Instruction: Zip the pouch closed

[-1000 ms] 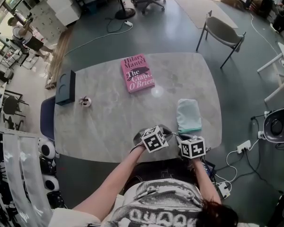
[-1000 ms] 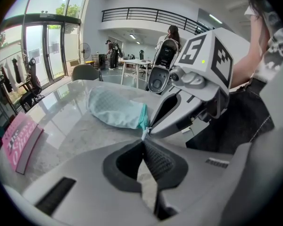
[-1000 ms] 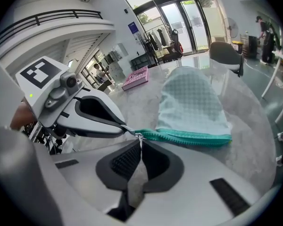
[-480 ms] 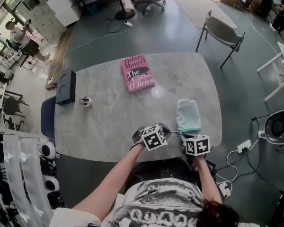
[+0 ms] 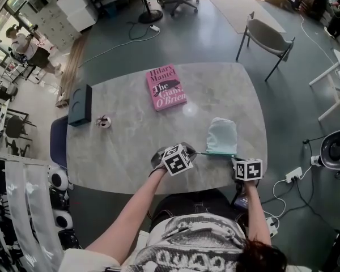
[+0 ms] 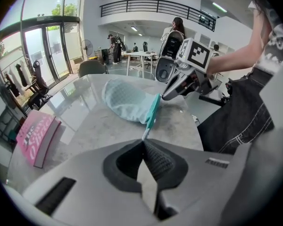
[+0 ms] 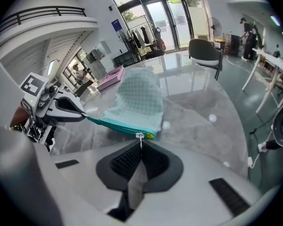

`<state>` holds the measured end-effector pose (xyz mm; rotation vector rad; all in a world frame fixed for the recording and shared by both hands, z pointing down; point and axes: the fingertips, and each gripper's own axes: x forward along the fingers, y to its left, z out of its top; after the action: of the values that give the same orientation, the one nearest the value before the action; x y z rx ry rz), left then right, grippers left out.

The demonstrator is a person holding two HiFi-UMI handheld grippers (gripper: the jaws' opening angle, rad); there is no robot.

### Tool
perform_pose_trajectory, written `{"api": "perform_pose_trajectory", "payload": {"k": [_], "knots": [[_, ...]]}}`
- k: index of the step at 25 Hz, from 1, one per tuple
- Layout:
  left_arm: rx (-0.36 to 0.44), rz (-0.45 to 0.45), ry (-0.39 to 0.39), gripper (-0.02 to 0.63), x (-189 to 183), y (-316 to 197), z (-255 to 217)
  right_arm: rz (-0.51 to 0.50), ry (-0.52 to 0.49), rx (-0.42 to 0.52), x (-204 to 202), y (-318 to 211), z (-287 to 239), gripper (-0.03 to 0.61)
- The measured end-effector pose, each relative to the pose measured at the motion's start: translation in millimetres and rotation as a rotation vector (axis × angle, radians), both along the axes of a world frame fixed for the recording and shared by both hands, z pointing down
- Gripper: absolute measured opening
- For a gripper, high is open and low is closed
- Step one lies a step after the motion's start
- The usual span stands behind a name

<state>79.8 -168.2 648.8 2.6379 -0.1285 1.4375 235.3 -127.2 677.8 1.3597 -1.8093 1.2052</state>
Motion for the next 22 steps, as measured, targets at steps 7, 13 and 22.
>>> {"api": "perform_pose_trajectory", "payload": {"k": [7,13,22], "knots": [[-0.004,-0.015,-0.016,0.012,1,2,7,-0.009,0.021,-0.001,4,-2,5,0.005],[0.024,-0.043,0.008,0.014,3,5,7,-0.062,0.040,0.053,1,0,1,0.014],[-0.048,-0.195,0.112,0.173,8,15,0,-0.101,-0.033,0.145,-10,-4,-27,0.100]]}}
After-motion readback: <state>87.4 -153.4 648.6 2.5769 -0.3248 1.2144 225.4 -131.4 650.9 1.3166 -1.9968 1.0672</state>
